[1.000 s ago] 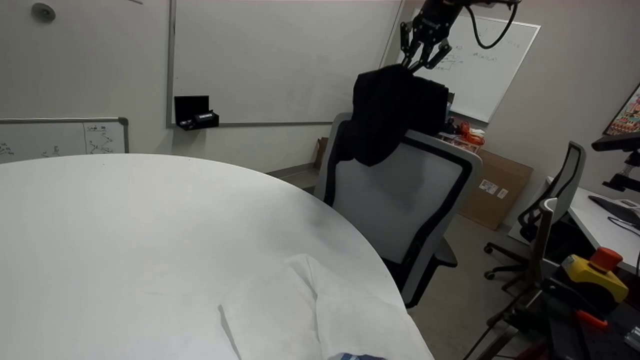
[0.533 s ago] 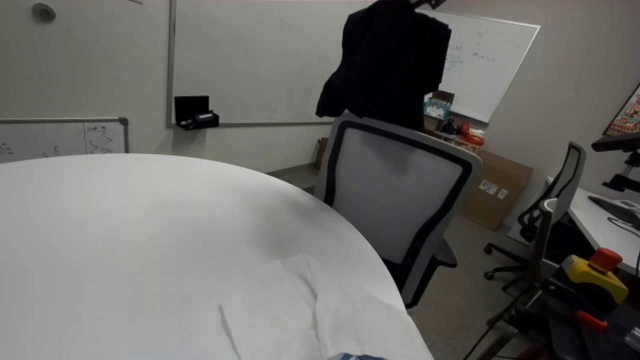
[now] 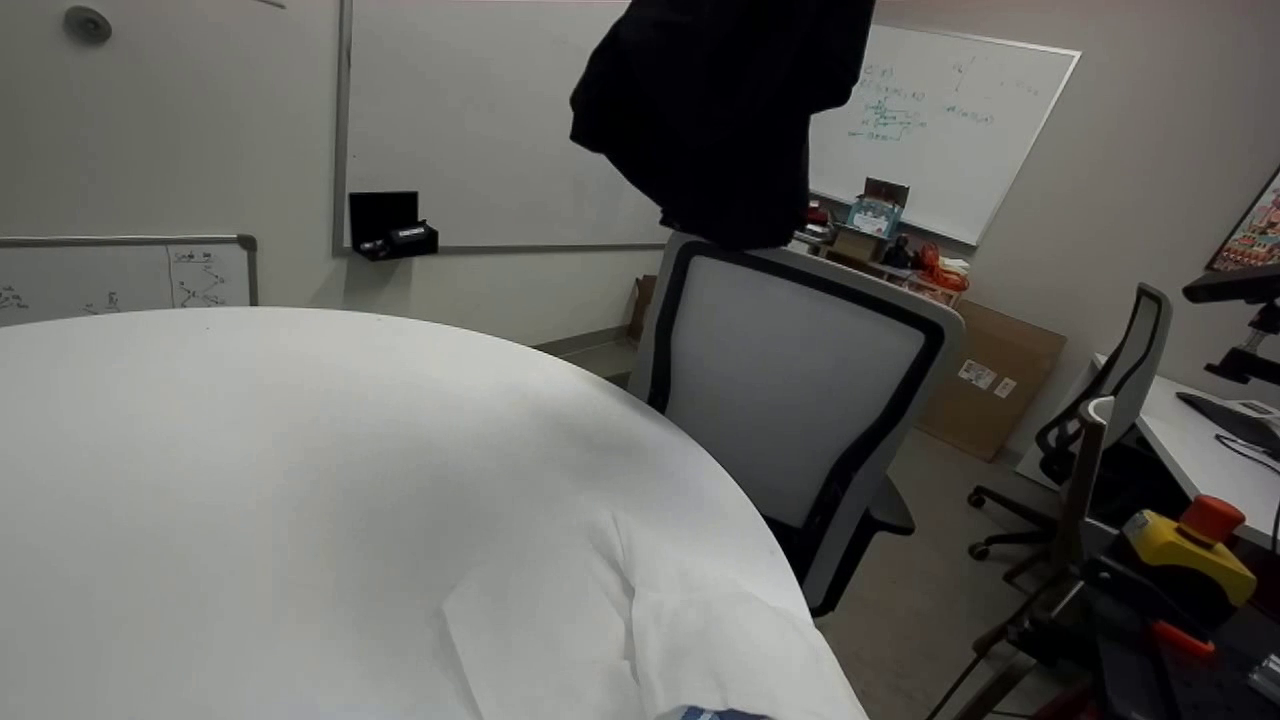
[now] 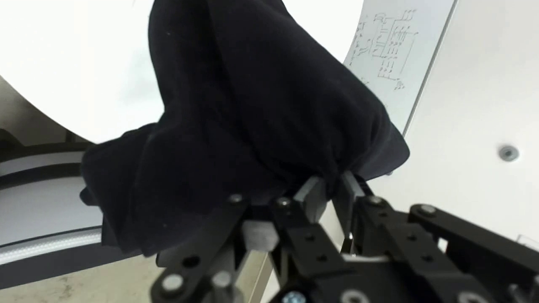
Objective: Move the black t-shirt from the backrest of the chair to the table
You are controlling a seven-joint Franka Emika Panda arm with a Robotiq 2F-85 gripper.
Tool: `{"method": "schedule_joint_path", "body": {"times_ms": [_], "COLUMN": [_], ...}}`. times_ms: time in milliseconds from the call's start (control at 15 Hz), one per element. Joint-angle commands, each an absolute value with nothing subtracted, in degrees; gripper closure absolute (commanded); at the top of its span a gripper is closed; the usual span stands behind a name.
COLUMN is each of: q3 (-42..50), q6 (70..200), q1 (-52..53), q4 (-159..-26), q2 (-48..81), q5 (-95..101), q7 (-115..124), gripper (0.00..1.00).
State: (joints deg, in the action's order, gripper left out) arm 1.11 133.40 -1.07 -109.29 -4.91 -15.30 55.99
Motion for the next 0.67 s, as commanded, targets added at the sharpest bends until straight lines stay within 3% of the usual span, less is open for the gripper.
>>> {"method": "schedule_joint_path", "body": {"times_ms": [0,600], "q3": [-0.3,-2.0], "q6": [132.7,134.6], "q1": [0.4,1.5], "q4": [-109.5,-112.1], "q2": [-7.0,-5.0], "q5": [-18.9,-19.0], "q7": [52.7,48.8], "gripper": [0.97,0.97]}}
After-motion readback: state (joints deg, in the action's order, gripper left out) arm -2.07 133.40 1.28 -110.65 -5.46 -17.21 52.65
